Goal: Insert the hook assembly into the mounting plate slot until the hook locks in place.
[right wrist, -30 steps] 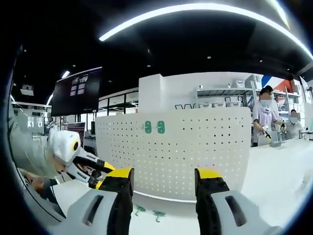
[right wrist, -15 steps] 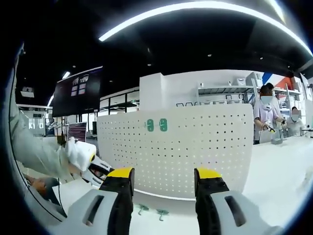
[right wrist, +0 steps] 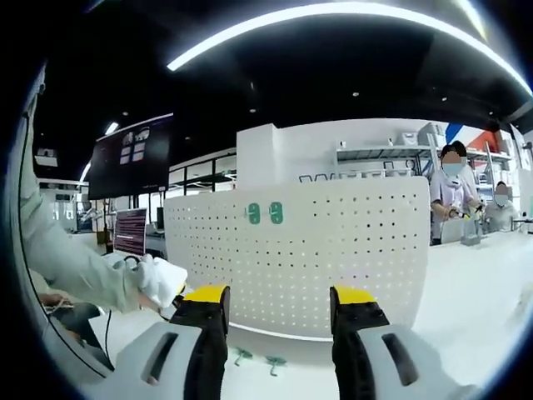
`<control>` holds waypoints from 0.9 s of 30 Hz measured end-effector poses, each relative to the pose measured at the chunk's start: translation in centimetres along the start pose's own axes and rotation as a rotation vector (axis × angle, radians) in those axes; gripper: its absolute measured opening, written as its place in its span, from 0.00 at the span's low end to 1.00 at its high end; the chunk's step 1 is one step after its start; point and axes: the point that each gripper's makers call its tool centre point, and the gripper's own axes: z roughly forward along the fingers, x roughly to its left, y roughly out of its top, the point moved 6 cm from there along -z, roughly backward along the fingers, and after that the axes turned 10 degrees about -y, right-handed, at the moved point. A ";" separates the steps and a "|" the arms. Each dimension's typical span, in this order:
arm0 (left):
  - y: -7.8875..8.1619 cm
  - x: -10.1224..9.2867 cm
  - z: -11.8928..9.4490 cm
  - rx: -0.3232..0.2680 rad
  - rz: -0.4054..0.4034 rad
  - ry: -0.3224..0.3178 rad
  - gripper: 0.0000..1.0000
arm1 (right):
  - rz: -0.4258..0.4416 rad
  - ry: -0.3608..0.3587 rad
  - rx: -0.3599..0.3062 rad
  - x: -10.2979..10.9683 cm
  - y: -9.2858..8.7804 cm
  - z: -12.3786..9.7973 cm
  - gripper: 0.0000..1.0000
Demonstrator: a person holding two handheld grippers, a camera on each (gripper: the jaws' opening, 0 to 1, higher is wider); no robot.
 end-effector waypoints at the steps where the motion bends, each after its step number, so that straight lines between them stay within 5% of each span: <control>1: -0.1 0.0 0.2 0.006 0.003 -0.005 0.19 | 0.000 0.000 0.001 0.0 0.0 0.0 0.46; 27: -3.1 1.5 3.8 0.049 -0.027 -0.100 0.16 | 0.046 -0.009 0.046 0.4 -1.5 -0.4 0.46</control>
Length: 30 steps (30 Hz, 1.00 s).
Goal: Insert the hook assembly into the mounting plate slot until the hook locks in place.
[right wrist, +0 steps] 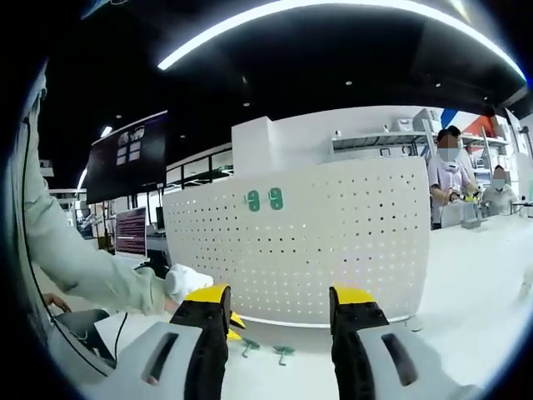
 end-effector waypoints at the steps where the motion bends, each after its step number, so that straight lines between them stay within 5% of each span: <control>1: -0.1 0.0 0.2 0.001 0.001 -0.007 0.16 | 0.005 0.000 0.002 0.0 0.0 0.0 0.46; 30: -0.9 0.2 2.5 0.023 -0.004 -0.058 0.14 | 0.030 -0.037 0.034 -0.9 -0.7 0.2 0.46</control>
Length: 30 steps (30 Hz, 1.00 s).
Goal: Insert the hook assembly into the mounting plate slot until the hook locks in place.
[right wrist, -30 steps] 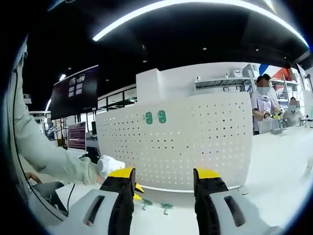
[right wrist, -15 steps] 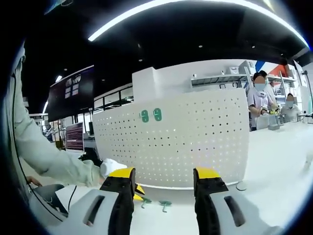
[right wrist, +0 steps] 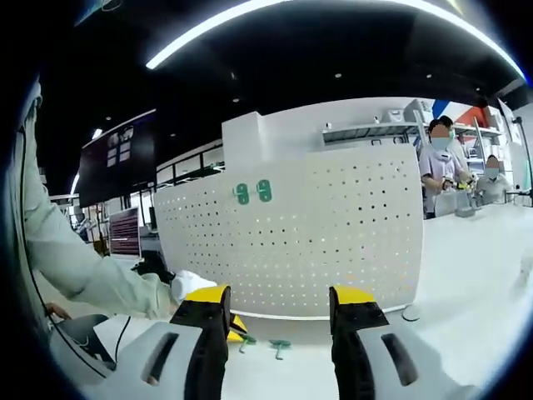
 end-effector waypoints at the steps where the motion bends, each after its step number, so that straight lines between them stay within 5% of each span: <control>1: 0.0 -0.1 0.0 0.002 0.003 -0.003 0.13 | 0.000 0.000 0.001 0.0 0.0 0.0 0.46; 20: 0.1 0.1 0.5 0.005 0.002 -0.031 0.04 | 0.008 -0.014 0.018 -0.4 -0.3 -0.1 0.45; 30: 0.3 -0.2 0.4 0.003 -0.009 0.008 0.03 | 0.013 -0.014 0.012 -0.3 -0.2 -0.2 0.45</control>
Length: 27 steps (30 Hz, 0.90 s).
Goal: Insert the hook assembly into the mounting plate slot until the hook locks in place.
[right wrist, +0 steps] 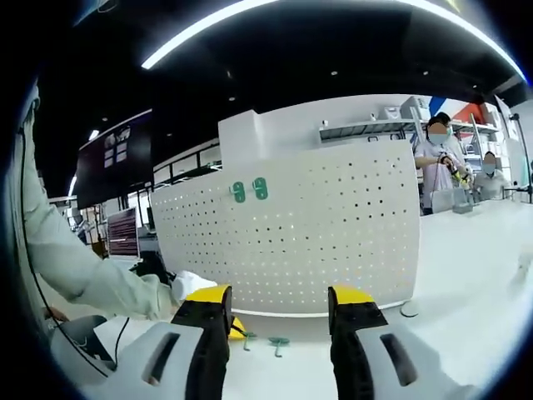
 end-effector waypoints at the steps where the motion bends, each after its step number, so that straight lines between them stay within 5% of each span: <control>1: 0.0 0.0 0.0 -0.001 0.005 0.004 0.03 | 0.001 -0.001 0.000 0.0 0.0 0.0 0.45; 27: 2.0 0.4 -3.9 -0.155 -0.079 0.162 0.03 | -0.006 0.010 -0.043 0.6 1.5 -0.9 0.44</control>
